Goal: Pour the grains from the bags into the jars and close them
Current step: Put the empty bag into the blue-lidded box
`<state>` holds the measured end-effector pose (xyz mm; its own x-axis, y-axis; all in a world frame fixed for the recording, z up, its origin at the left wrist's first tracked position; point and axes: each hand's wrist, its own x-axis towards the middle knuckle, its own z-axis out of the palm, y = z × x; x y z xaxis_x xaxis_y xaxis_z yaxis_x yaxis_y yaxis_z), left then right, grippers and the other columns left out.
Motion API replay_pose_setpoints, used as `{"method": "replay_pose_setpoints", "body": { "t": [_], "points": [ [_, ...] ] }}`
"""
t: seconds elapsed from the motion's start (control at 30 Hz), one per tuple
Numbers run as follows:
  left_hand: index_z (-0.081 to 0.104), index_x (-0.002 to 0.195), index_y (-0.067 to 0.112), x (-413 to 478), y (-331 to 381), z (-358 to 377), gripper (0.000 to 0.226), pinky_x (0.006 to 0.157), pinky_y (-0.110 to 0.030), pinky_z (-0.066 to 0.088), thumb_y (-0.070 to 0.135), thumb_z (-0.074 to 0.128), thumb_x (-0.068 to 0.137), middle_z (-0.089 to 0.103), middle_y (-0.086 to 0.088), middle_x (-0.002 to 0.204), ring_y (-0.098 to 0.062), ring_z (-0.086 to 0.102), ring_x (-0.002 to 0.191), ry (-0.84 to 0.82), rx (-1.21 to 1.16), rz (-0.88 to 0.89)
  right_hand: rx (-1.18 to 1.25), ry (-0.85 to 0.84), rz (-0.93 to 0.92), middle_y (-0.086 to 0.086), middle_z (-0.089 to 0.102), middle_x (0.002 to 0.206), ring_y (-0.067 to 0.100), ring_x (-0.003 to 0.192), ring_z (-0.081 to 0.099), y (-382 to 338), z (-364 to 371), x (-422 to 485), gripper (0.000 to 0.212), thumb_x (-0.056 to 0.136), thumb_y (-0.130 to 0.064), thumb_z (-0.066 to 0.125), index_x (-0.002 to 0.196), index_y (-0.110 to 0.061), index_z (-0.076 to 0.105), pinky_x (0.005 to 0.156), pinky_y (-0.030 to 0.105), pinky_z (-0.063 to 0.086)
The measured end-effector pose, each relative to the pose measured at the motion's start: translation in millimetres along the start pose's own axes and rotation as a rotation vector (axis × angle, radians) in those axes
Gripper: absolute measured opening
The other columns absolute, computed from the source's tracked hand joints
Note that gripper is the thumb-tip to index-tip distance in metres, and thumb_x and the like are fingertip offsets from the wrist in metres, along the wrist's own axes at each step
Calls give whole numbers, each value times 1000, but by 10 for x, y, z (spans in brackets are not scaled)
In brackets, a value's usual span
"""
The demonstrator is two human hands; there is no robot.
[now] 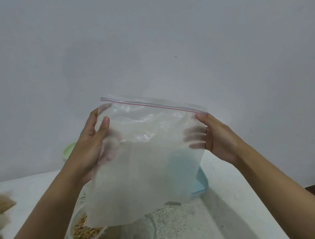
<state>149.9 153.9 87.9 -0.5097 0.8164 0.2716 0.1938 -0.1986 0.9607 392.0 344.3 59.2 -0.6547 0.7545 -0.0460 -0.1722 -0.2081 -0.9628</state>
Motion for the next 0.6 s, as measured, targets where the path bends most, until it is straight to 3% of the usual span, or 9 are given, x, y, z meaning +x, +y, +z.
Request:
{"method": "replay_pose_setpoints", "body": {
  "t": [0.07, 0.13, 0.23, 0.5, 0.6],
  "points": [
    [51, 133, 55, 0, -61, 179, 32, 72, -47, 41, 45, 48, 103, 51, -24, 91, -32, 45, 80, 13, 54, 0, -33, 35, -12, 19, 72, 92, 29, 66, 67, -48, -164, 20, 21, 102, -31, 57, 116, -16, 58, 55, 31, 54],
    [48, 133, 55, -25, -164, 364, 32, 62, -41, 42, 43, 47, 104, 48, -32, 83, -30, 42, 69, 50, 130, -5, -44, 89, -18, 14, 71, 81, 25, 56, 61, -51, -329, 54, 15, 102, -25, 58, 110, -13, 59, 49, 27, 49],
    [46, 128, 56, -89, -381, 562, 30, 40, -21, 28, 36, 45, 106, 34, -15, 60, -18, 30, 46, 90, 216, -24, -91, 125, -5, 11, 71, 76, 22, 53, 62, 27, -550, 97, 11, 104, -20, 57, 106, -9, 58, 45, 24, 46],
    [45, 124, 47, -265, -758, 946, 29, 34, -19, 28, 24, 48, 106, 39, 5, 48, -11, 32, 35, 122, 302, -101, -216, 100, 105, 7, 73, 75, 22, 55, 67, 243, -1074, 179, 13, 103, -22, 58, 107, -10, 60, 46, 24, 47],
    [42, 128, 43, -350, -847, 1030, 30, 35, -22, 32, 25, 50, 105, 40, 2, 49, -15, 36, 37, 86, 337, -182, -281, 110, 178, 6, 73, 73, 20, 55, 68, 384, -1226, 224, 15, 103, -22, 58, 108, -9, 61, 47, 25, 47]
  ]
}}
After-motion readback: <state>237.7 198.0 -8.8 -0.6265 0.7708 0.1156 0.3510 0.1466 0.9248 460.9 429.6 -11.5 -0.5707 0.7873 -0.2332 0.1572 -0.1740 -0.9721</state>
